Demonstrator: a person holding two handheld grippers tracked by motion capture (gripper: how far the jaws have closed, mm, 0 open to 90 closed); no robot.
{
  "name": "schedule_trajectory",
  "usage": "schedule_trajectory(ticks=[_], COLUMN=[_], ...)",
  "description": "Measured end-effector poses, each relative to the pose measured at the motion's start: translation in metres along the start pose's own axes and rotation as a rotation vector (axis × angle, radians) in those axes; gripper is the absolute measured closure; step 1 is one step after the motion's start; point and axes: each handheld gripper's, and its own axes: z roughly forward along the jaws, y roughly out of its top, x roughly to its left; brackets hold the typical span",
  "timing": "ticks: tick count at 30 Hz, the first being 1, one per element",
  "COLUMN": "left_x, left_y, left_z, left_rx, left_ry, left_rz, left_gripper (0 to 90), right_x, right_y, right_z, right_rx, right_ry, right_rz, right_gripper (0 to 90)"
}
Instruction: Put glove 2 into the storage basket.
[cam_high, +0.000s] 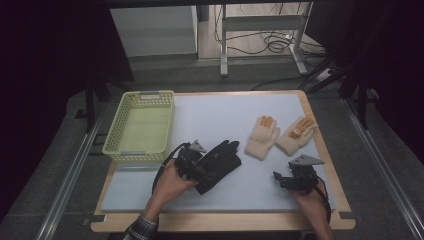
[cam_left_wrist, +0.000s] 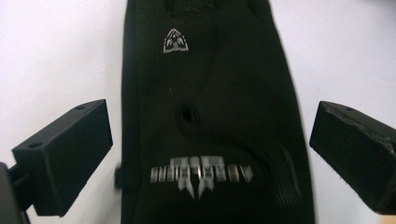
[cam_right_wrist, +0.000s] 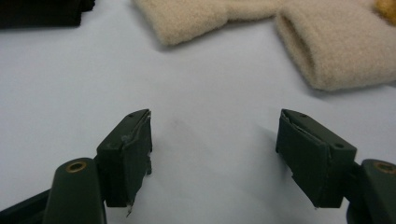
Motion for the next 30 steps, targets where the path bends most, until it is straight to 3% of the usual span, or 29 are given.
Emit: schedule_trajectory(ticks=[5,8,12,14,17,20,26,30], left_x=[-0.001,-0.005,-0.012,-0.011,-0.006,-0.008,-0.013,-0.012], left_y=[0.007,0.008,0.005,0.001,-0.004,-0.006,-0.003,-0.005], left_z=[0.022,0.031,0.032,0.029,0.03,0.029,0.022,0.017], left_rx=[0.051,0.099,0.127,0.119,0.123,0.112,0.119,0.09], left_ry=[-0.005,0.052,0.108,0.125,0.092,0.098,0.096,0.096], left_rz=[0.015,0.052,0.095,0.07,0.029,0.027,0.026,0.025], left_gripper=[0.0,0.0,0.0,0.0,0.0,1.0,20.5,44.7], right_x=[0.0,0.0,0.0,0.0,0.0,0.0,0.0,0.0], right_y=[0.0,0.0,0.0,0.0,0.0,0.0,0.0,0.0], right_z=[0.0,0.0,0.0,0.0,0.0,0.0,0.0,0.0], right_rx=[0.001,0.001,0.001,0.002,0.0,0.002,0.002,0.003], right_ry=[0.003,0.004,0.005,0.006,0.006,0.006,0.005,0.005], right_rz=[0.001,0.0,-0.002,-0.002,-0.002,-0.003,-0.004,-0.004], right_gripper=[26.1,25.8,25.4,25.3,25.2,25.2,25.2,25.2])
